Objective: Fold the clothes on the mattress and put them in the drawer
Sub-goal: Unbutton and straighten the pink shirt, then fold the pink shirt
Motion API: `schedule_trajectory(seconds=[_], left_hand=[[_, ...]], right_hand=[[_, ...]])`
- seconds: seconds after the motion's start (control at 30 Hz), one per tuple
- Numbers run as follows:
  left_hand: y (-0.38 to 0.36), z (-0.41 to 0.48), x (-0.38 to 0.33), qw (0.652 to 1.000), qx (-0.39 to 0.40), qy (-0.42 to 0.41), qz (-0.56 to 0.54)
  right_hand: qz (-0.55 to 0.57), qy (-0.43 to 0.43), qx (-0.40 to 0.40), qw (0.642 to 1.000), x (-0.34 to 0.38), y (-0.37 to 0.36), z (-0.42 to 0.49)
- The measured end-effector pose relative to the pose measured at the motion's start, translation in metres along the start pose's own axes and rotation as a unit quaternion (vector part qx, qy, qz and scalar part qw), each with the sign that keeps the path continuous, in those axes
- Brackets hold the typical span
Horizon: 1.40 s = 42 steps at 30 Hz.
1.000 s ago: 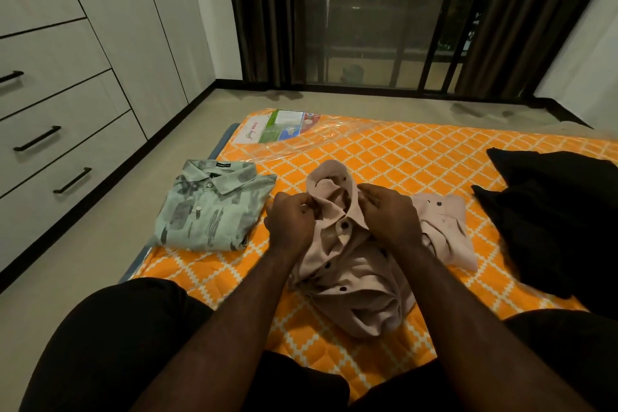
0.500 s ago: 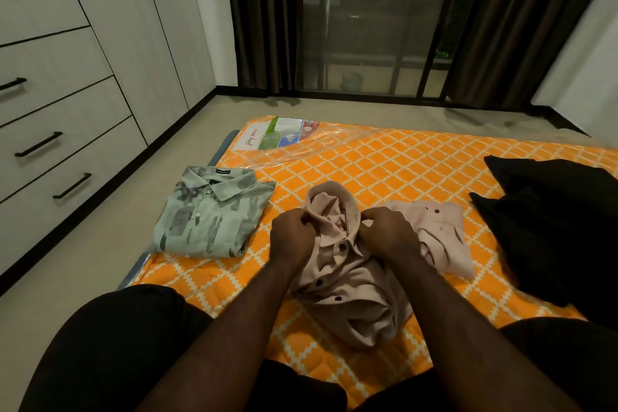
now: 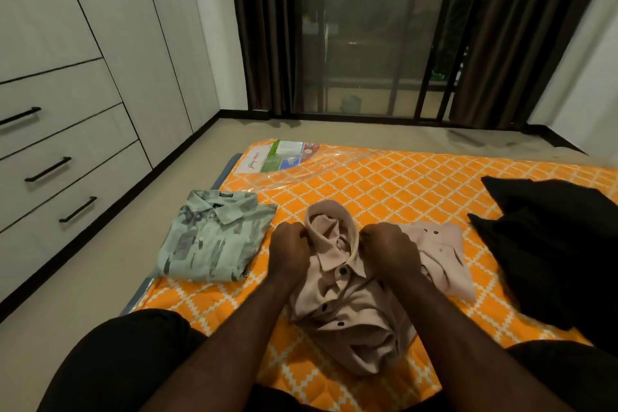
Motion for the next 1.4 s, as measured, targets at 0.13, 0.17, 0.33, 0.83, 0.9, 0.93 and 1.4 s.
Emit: schedule_trajectory(seconds=[0.13,0.17,0.33,0.83,0.9,0.93,1.4], left_hand=[[0.032,0.042,-0.024,0.996,-0.065,-0.052,0.028],[0.044,0.053,-0.036,0.994,-0.078,-0.067,0.02],[0.115,0.121,-0.125,0.975,-0.153,-0.144,-0.071],[0.337,0.256,-0.344,0.87,-0.202,-0.393,0.217],[0.345,0.257,-0.345,0.879,-0.131,-0.398,0.229],[0.346,0.259,-0.346,0.866,-0.134,-0.419,0.238],[0.349,0.262,-0.337,0.693,-0.222,-0.583,0.362]], right_hand=[[0.024,0.033,0.01,0.999,0.008,0.031,0.024],[0.029,0.042,0.007,0.999,0.011,0.042,0.033],[0.096,0.08,-0.074,0.989,0.04,0.136,0.097],[0.007,0.173,-0.326,0.929,0.073,0.465,0.18],[-0.037,0.183,-0.274,0.944,0.071,0.476,0.187],[-0.048,0.186,-0.262,0.946,0.071,0.481,0.188],[0.155,-0.024,-0.211,0.965,0.007,0.446,0.206]])
Point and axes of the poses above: each hand's wrist, its own z-axis towards the middle knuckle, its own y-axis out of the back of the hand, x = y × z, the point moved 2 cm from there along z, towards the middle knuckle, and after that the axes turned 7 degrees about -x, right-handed, at the moved point
